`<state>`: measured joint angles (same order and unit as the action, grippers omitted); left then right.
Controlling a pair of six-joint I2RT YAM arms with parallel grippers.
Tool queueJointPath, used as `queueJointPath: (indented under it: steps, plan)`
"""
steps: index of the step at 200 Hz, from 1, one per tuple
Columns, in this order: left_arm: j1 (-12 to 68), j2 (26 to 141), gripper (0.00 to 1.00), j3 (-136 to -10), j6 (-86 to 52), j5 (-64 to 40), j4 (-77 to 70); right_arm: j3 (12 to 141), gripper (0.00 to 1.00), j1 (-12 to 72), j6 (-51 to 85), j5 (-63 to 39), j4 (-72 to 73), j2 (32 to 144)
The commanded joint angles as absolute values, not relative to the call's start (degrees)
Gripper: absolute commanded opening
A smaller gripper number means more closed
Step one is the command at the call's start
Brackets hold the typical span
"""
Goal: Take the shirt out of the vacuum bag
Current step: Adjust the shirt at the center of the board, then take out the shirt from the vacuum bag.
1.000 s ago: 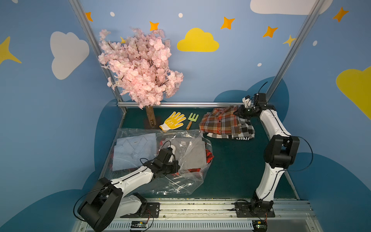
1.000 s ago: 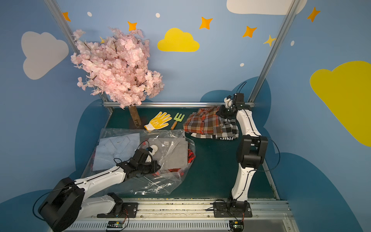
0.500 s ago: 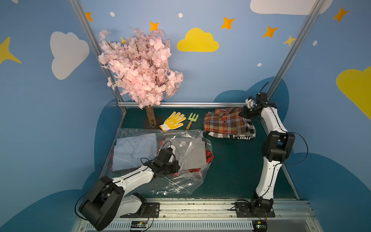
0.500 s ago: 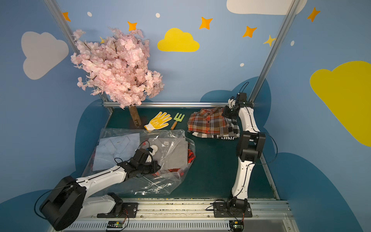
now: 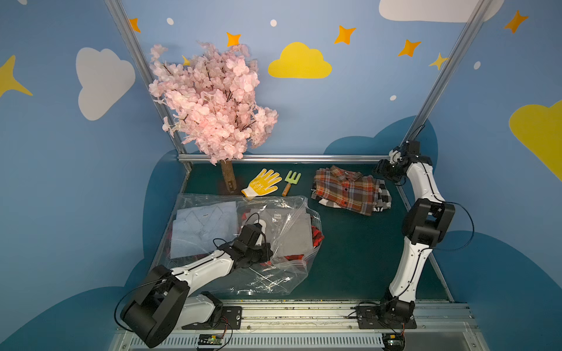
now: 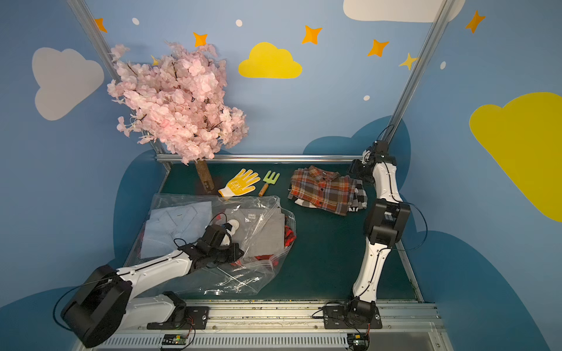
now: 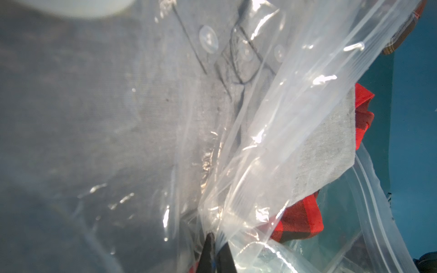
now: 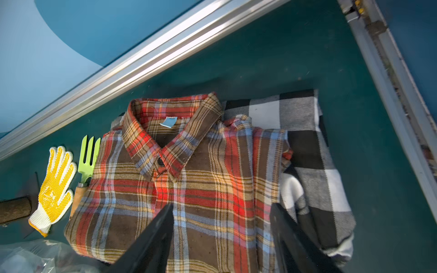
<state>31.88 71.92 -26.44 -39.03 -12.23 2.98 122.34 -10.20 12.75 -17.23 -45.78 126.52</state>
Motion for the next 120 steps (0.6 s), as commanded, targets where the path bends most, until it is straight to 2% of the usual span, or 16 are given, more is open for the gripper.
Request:
queueJointPath:
  steps: [1, 29, 68, 92, 120]
  plan:
    - [31.7, 70.7, 0.03, -26.0, -39.0, -12.7, 6.8, 117.9, 0.68, -9.6, 15.9, -22.6, -42.4, 118.9]
    - [32.0, 68.7, 0.03, -28.0, -38.5, -12.8, 9.6, 104.5, 0.69, -7.0, 18.4, -29.2, -35.3, 111.1]
    - [32.6, 66.3, 0.03, -30.8, -37.7, -11.9, 12.5, 84.7, 0.69, 2.7, 22.1, -36.6, -26.9, 98.1]
    - [32.9, 65.3, 0.03, -31.3, -37.5, -11.4, 12.5, 71.1, 0.65, 8.4, 29.4, -39.9, -18.6, 91.1]
    - [33.2, 64.8, 0.04, -31.3, -37.6, -12.6, 11.2, 57.4, 0.59, 14.8, 38.1, -44.7, -6.4, 87.8]
